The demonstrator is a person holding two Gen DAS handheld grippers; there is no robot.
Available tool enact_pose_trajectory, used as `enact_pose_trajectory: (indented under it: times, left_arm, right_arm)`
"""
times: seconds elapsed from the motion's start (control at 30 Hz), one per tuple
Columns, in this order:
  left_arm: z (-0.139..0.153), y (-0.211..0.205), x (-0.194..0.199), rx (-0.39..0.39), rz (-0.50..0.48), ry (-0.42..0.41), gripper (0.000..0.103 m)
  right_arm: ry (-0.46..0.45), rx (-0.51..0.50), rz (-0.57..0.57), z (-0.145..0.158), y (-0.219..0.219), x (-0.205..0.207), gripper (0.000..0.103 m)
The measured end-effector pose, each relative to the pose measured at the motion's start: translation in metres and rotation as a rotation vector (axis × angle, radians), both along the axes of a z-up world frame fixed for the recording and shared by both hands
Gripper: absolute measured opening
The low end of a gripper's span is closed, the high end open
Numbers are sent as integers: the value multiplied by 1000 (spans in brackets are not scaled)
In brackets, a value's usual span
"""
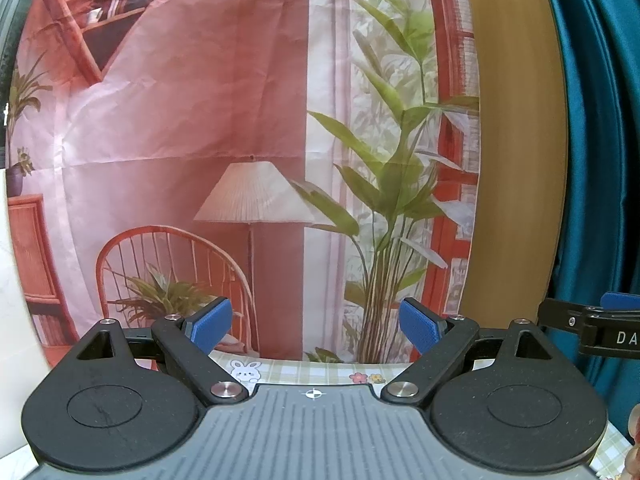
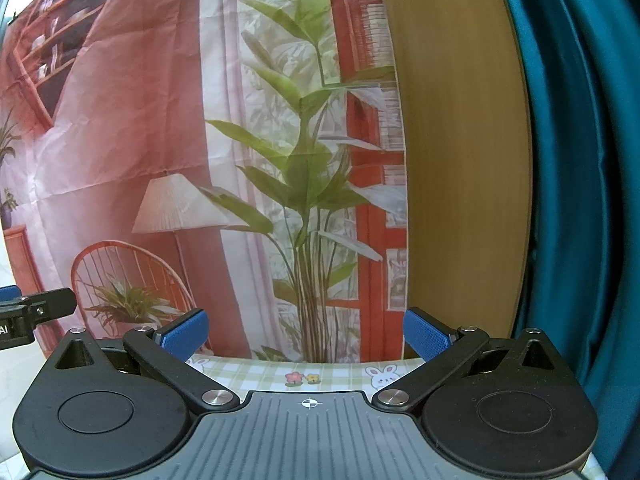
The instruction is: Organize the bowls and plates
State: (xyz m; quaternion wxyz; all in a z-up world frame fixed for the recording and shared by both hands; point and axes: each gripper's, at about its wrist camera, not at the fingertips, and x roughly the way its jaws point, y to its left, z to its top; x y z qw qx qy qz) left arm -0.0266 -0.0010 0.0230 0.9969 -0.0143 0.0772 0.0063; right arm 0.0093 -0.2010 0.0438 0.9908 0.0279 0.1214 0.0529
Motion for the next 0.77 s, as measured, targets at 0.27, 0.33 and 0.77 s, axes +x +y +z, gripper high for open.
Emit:
enact_pose_trajectory:
  times: [0.27,0.33,0.77]
  left_arm:
    - [-2,2,2,-5,5,7,92]
    - [-3,3,2,-9,7,10,92]
    - [-3,5,3,-11,12,13,92]
  right_arm:
    - [2,-1,-1,-1,0,-1,103]
    - [3,-2,-1,-2,0,-1,103]
    - [3,-1,-1,-2,1,-1,103]
